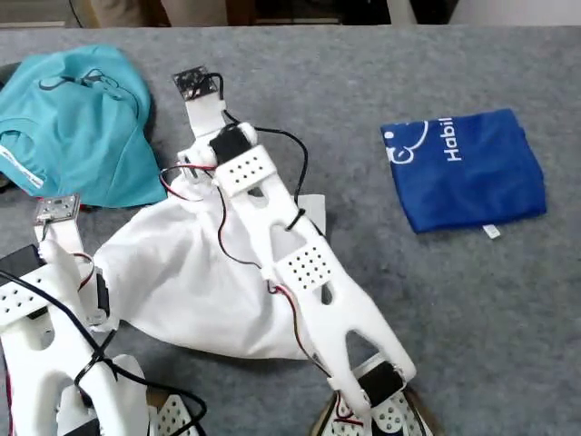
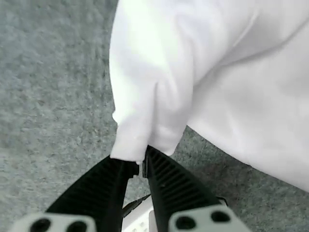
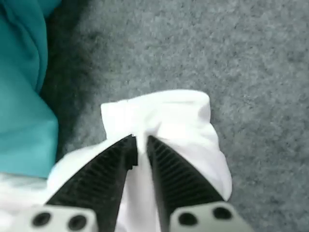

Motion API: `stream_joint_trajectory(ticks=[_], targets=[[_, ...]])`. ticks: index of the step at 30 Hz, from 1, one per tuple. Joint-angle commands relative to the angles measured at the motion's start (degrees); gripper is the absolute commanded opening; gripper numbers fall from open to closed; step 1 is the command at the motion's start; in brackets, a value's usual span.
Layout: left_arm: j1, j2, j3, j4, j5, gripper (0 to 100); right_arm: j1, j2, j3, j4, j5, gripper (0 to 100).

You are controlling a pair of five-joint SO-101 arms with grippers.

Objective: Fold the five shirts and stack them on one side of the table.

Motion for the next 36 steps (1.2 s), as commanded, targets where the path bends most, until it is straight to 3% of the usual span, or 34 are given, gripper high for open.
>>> stream_joint_trajectory(ticks=[1,8,16,21,27,32,36], targets=[[-0.44,-1.01,-0.26,-1.58,1.93,2,3.47,-1.10,-4.26,4.48,1.14,0.2],[0.00,-0.48,-0.18,-9.23,10.37,2,12.79,-9.89,-4.26,18.81,6.33,0.2],[1.14,-0.40,-0.18,-18.37,16.44,2,24.48,-21.23,2.24,19.34,8.79,0.2],[4.75,-0.40,-0.09,-21.27,16.53,2,30.11,-32.40,24.31,19.34,10.55,0.2],[9.85,1.36,-0.62,-23.56,21.89,2,30.64,-50.51,59.65,18.81,16.70,0.2],[13.80,11.65,-5.54,-27.69,28.04,2,30.73,-66.95,82.51,14.33,18.20,0.2],[14.95,24.40,-17.32,-28.04,32.44,2,30.81,-79.87,101.14,9.14,22.15,0.5]])
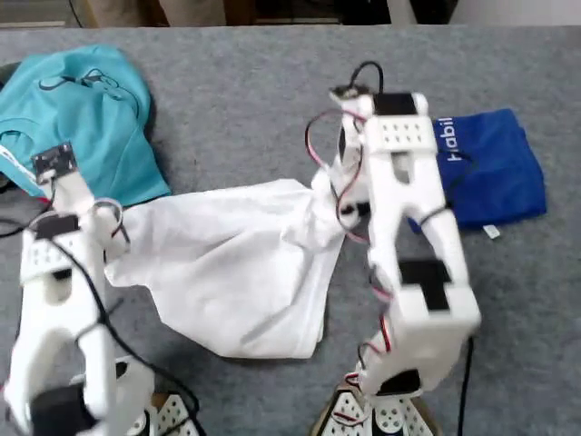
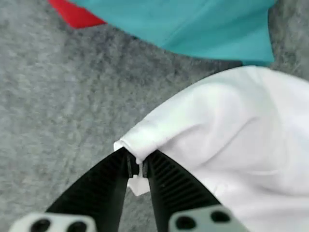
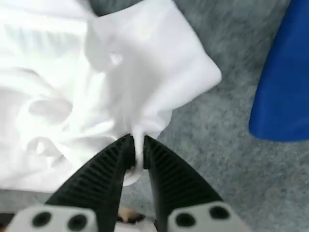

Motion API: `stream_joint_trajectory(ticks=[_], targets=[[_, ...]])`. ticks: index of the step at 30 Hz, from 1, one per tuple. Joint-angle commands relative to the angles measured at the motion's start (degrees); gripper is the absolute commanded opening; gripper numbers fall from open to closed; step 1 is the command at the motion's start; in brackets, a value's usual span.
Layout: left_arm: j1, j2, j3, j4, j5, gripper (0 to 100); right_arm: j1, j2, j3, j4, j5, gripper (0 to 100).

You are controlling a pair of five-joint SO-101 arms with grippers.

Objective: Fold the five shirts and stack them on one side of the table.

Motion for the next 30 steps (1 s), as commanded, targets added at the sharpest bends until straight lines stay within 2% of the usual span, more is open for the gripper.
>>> stream_joint_trajectory(ticks=[1,3,6,10,12,18,21,27,30], targets=[[1.49,10.59,-13.54,0.26,3.69,2,1.10,-14.20,17.45,-5.54,2.90,0.5],[1.93,17.27,-21.63,3.25,3.96,2,1.45,-19.30,25.98,-8.88,3.87,1.4],[3.16,25.80,-33.85,9.58,3.96,2,2.59,-25.71,35.03,-11.16,4.04,10.8],[4.22,33.10,-47.91,16.70,4.04,2,5.85,-32.92,39.16,-8.88,5.63,26.6],[4.57,34.51,-53.63,19.78,4.92,2,7.96,-36.18,38.90,-6.51,8.97,30.0],[6.15,34.59,-69.27,28.31,7.30,2,16.40,-41.27,30.64,-5.10,10.46,26.5],[7.65,35.21,-74.90,31.38,7.30,2,15.52,-38.55,25.89,-5.10,9.23,23.6],[8.00,34.95,-80.88,30.15,6.95,2,11.30,-25.80,15.87,-4.75,3.69,22.4],[11.34,34.68,-88.44,34.55,6.33,2,8.84,-20.35,10.15,-4.66,3.52,22.4]])
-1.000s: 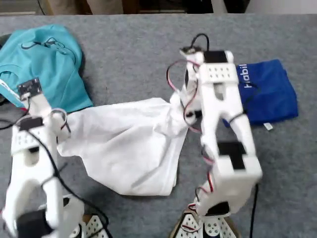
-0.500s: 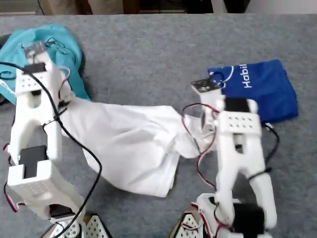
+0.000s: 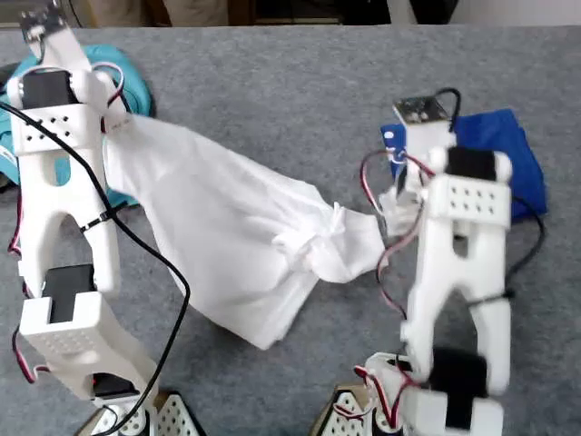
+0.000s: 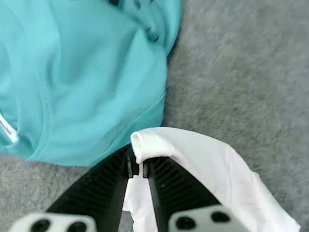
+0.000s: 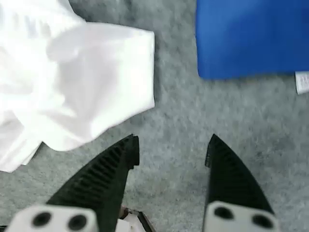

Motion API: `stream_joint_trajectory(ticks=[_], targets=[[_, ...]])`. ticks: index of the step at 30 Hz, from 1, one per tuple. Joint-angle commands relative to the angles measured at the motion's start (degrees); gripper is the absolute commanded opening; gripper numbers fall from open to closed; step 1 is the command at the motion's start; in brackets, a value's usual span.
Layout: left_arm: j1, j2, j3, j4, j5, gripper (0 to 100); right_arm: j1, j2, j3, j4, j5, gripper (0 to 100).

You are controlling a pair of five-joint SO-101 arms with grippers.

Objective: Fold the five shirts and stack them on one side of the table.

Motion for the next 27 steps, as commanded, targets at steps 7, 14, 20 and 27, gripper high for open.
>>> stream_joint_trajectory(ticks=[7,14,20,27], targets=[[11.25,2.33,-19.25,4.66,-3.96,2,-3.47,14.64,-11.03,0.79,-0.53,22.4],[10.46,12.88,-21.36,6.59,4.22,26,-0.13,18.59,-11.21,2.81,1.05,22.4],[10.11,13.23,-26.02,14.15,0.97,26,6.02,17.45,-11.21,6.15,8.00,22.4],[18.64,2.15,-13.98,14.33,-1.41,26,8.66,15.52,-11.12,8.09,11.08,14.5]])
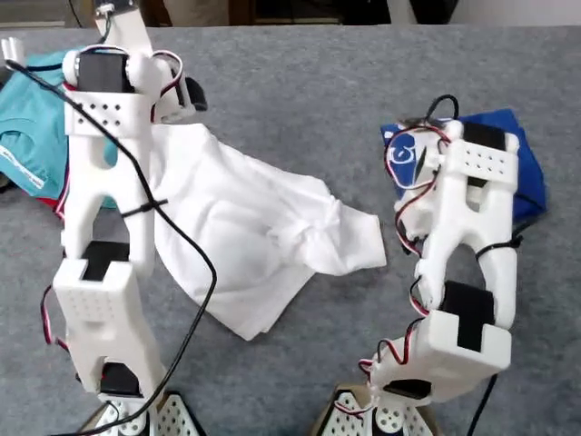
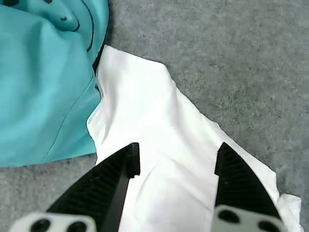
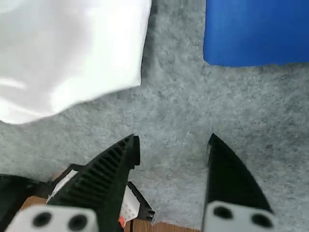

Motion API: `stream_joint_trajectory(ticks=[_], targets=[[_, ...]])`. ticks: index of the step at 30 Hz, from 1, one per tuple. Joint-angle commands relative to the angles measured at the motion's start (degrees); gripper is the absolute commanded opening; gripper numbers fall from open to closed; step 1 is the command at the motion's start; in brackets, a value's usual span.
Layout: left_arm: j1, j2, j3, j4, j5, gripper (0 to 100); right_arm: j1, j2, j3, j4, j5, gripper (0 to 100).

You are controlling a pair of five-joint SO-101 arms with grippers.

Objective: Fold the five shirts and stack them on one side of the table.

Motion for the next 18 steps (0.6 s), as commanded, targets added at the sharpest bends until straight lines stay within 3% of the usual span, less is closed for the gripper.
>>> stream_joint_trajectory(ticks=[1,3,6,11,18], targets=[[9.32,-9.80,11.34,0.79,-0.70,26,-0.57,-3.74,-2.86,0.79,-0.44,10.7],[16.62,-13.32,20.40,0.53,-0.35,26,-3.21,-4.09,-2.86,0.79,-4.22,4.2],[24.18,-13.93,33.05,-4.75,0.79,26,-8.40,-3.82,-2.86,0.62,-9.14,3.7],[25.49,-10.59,49.67,-18.90,3.08,26,-12.35,-3.74,-2.77,-4.66,-17.05,8.5],[30.51,-4.53,53.27,-21.63,6.42,26,-12.26,-1.54,-4.88,-8.88,-18.64,16.0]])
